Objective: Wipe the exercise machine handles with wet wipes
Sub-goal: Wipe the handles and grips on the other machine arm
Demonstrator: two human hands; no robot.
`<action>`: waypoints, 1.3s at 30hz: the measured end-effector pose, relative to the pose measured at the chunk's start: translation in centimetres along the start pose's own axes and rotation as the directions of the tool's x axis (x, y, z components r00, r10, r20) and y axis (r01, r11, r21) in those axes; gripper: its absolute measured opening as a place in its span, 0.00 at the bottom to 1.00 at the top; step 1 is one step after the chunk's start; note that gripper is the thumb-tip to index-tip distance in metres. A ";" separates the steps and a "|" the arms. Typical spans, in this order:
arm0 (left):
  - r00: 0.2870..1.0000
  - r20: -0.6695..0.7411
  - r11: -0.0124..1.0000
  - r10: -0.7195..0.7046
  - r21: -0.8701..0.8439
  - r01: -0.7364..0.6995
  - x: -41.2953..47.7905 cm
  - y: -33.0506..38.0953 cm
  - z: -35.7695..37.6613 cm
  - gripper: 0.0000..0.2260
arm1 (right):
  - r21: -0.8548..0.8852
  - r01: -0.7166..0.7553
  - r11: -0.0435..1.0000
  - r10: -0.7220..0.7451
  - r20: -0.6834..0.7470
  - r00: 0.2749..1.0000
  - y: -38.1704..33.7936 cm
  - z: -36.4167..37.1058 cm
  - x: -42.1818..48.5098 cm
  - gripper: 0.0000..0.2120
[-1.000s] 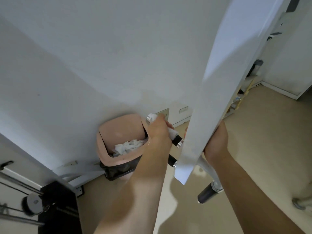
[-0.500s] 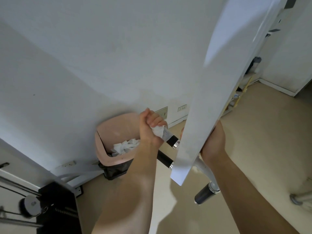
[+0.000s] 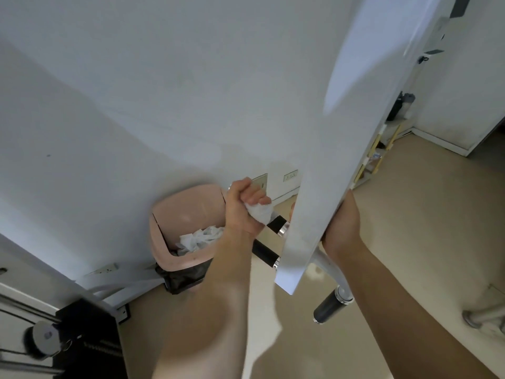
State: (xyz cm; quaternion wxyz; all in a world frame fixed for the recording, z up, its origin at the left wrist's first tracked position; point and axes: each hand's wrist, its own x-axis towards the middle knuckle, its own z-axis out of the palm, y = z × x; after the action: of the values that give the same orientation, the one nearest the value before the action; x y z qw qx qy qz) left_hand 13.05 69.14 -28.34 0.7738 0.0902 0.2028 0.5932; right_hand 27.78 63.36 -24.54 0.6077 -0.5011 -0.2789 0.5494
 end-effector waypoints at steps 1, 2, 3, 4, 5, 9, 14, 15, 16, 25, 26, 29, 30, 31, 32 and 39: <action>0.991 0.125 0.994 0.042 -0.108 -0.028 0.1 -0.4 -0.3 0.17 | 0.004 -0.004 1.000 0.004 -0.015 1.000 0.0 0.1 -0.2 0.26; 0.981 0.171 0.986 0.090 -0.152 -0.064 0.0 -0.8 -0.5 0.16 | 0.011 0.000 1.000 0.000 -0.020 1.000 0.2 0.0 -0.3 0.27; 0.980 0.156 0.984 0.127 -0.145 -0.104 -0.1 -1.2 -0.9 0.15 | 0.016 0.003 1.000 -0.003 -0.024 1.000 0.1 0.1 -0.6 0.29; 0.976 0.157 0.983 0.149 -0.134 -0.129 -0.3 -1.5 -1.1 0.15 | 0.017 0.008 1.000 -0.007 -0.031 0.999 0.0 0.1 -0.7 0.30; 0.976 0.170 0.986 0.138 -0.116 -0.120 -0.4 -1.8 -1.3 0.15 | 0.026 0.010 1.000 -0.009 -0.027 1.000 -0.2 0.2 -0.8 0.30; 0.988 0.126 0.986 -0.085 -0.132 0.102 -1.1 -4.3 -0.1 0.16 | 0.105 0.006 0.995 -0.004 -0.024 1.000 -0.7 0.6 -0.8 0.26; 0.875 -0.484 0.965 -0.014 0.223 0.139 -1.3 -2.6 1.5 0.14 | 0.059 -0.010 0.998 0.011 -0.024 1.000 0.1 0.9 -0.5 0.29; 0.852 -0.523 0.953 -0.003 0.256 0.160 -1.0 -2.0 1.4 0.14 | 0.041 -0.023 0.999 0.023 -0.011 1.000 0.3 0.9 -0.7 0.31; 0.840 -0.542 0.951 0.003 0.261 0.165 -0.7 -1.1 1.3 0.13 | 0.020 -0.028 0.999 0.028 0.001 1.000 0.6 0.8 -0.7 0.34; 0.975 0.211 0.984 0.068 -0.174 -0.032 -0.7 -1.4 -1.0 0.15 | 0.082 -0.013 0.997 0.007 0.064 0.998 -0.5 0.8 -1.9 0.22; 0.973 0.221 0.984 0.062 -0.174 -0.023 -0.7 -1.8 -1.1 0.15 | 0.111 -0.012 0.994 0.005 0.061 0.998 -0.4 0.7 -1.8 0.17; 0.993 0.102 0.992 -0.051 -0.109 0.063 -2.1 -4.4 -0.7 0.16 | 0.132 0.045 0.990 -0.048 0.023 0.999 0.0 0.3 -1.2 0.15; 0.996 -0.045 0.997 -0.077 -0.031 0.076 -2.6 -4.6 -0.4 0.16 | 0.123 0.064 0.990 -0.066 0.013 0.998 -0.3 0.6 -1.3 0.16; 0.979 -0.182 0.993 -0.093 0.054 0.104 -2.8 -4.4 0.1 0.16 | 0.118 0.058 0.991 -0.058 -0.002 0.998 -0.5 0.8 -1.5 0.18; 0.950 -0.294 0.982 -0.108 0.115 0.147 -2.6 -3.7 0.6 0.15 | 0.110 0.047 0.993 -0.046 -0.008 0.999 -0.7 1.0 -1.7 0.20; 0.926 -0.369 0.962 0.076 0.272 0.030 -1.4 1.8 1.9 0.19 | 0.056 0.017 0.998 -0.017 -0.004 1.000 -0.5 1.1 -2.9 0.15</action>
State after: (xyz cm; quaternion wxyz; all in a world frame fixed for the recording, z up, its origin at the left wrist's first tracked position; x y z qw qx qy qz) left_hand 11.97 68.51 -25.69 0.6936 0.0828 0.4262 0.5748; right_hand 26.26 61.04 -23.13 0.6268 -0.4824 -0.2663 0.5509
